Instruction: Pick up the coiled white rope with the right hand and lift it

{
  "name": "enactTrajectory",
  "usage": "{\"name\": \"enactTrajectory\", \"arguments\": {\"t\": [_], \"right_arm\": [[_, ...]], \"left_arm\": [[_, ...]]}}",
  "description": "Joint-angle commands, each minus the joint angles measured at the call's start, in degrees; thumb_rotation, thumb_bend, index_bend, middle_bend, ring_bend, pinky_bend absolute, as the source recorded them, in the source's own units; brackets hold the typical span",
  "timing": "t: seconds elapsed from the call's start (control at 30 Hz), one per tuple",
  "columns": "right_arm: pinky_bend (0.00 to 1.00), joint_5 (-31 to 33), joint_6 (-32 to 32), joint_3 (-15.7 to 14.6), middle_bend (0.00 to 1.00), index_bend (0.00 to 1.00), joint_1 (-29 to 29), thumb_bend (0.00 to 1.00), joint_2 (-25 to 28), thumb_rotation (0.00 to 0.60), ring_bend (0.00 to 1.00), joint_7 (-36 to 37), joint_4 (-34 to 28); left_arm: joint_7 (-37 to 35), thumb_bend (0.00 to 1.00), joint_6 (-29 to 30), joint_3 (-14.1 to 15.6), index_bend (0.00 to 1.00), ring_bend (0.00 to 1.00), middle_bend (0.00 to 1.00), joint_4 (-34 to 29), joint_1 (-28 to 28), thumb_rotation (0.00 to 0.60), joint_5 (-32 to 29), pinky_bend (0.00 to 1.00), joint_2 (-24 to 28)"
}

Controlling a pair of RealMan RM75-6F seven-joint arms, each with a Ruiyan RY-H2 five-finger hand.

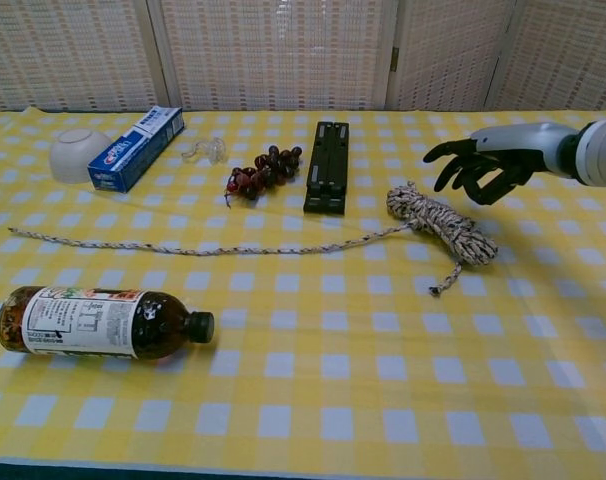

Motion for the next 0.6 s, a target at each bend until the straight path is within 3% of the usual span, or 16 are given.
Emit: {"name": "enactTrajectory", "arguments": {"t": [0.03, 0.37, 0.6], "right_arm": [[0.08, 1.93, -1.12, -1.30, 0.24, 0.00, 2.36, 0.83, -2.19, 0.600, 0.17, -2.21, 2.43], [0.07, -2.61, -1.68, -2.61, 0.24, 0.00, 2.92, 0.83, -1.44, 0.600, 0.16, -1.49, -3.77], [0.07, -8.90, 4.90, -4.22, 0.24, 0.00, -0.33, 0.82, 1.38, 0.600, 0.17, -1.92, -9.73]], "left_arm": [[0.03, 0.19, -0.07, 0.02, 0.00, 0.01, 0.01, -0.05, -0.03, 0.600, 0.01, 0.00, -0.01], [0.20, 0.19, -0.38, -0.11, 0.00, 0.01, 0.01, 0.16, -0.21, 0.600, -0.17, 0.00, -0.22], [-0.55, 0.19, -0.34, -0.07, 0.00, 0.01, 0.01, 0.86, -0.26, 0.600, 0.15, 0.00, -0.68]]}}
